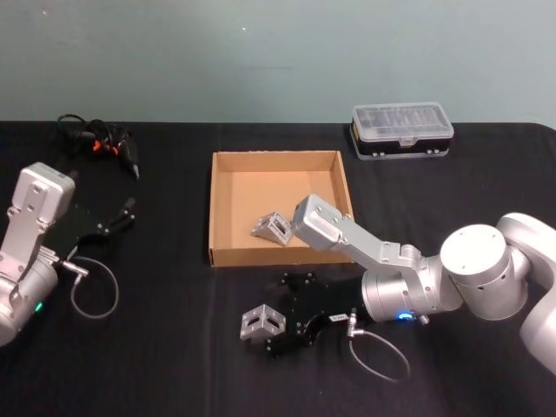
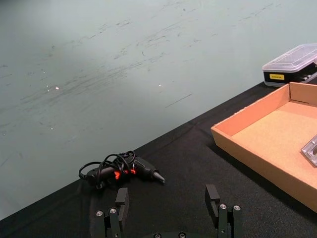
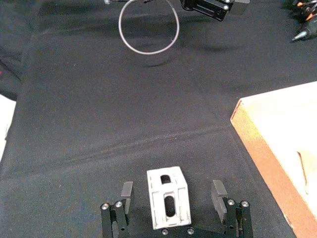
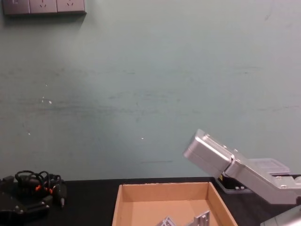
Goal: Use one hand to pick up the angle iron from the table and place it into the box.
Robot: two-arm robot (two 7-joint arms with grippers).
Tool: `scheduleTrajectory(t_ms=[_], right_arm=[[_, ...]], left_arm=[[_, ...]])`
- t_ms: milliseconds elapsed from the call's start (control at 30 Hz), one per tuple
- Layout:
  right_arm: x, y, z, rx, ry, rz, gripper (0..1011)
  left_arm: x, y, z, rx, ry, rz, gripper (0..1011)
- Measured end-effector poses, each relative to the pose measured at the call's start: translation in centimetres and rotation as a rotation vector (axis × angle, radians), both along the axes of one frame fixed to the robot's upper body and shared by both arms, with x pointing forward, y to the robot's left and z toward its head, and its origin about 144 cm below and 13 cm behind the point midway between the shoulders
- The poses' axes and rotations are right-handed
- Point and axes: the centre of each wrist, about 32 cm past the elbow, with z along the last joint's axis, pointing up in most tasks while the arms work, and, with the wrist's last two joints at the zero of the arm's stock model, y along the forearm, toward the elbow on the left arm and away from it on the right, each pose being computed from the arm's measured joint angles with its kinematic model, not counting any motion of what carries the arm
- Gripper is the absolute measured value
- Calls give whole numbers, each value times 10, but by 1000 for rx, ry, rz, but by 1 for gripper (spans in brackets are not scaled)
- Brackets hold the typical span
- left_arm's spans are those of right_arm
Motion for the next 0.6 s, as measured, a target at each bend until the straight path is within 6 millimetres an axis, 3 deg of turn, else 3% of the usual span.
scheduleTrajectory(t_ms=[200, 600], right_arm=[[0, 3, -2, 3, 0, 7, 927], [0, 5, -3, 8, 0, 17, 575]], left_arm=[[0, 0, 0, 0, 0, 0, 1011], [0, 0, 0, 0, 0, 0, 1011]])
